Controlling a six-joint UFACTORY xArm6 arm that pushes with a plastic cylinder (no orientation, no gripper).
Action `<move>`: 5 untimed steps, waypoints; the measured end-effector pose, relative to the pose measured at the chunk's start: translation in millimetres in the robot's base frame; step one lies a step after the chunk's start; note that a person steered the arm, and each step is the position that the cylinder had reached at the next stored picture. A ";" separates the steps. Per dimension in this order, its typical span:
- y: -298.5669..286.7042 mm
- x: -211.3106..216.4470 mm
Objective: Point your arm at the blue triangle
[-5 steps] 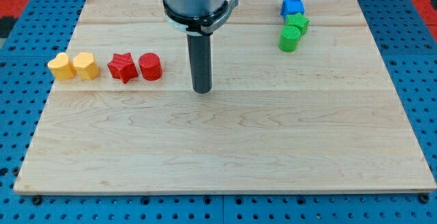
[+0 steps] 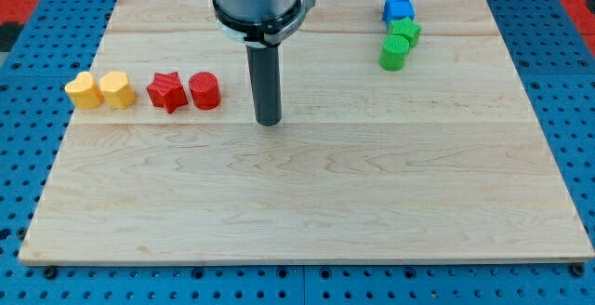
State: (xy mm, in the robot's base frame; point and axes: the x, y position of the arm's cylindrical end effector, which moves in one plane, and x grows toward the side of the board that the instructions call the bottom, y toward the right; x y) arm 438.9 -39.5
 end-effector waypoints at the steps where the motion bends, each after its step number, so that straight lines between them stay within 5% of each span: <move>1: 14.0 1.7; 4: 105.3 5.9; 5: 177.0 -9.5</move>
State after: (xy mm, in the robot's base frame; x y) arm 429.5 137.5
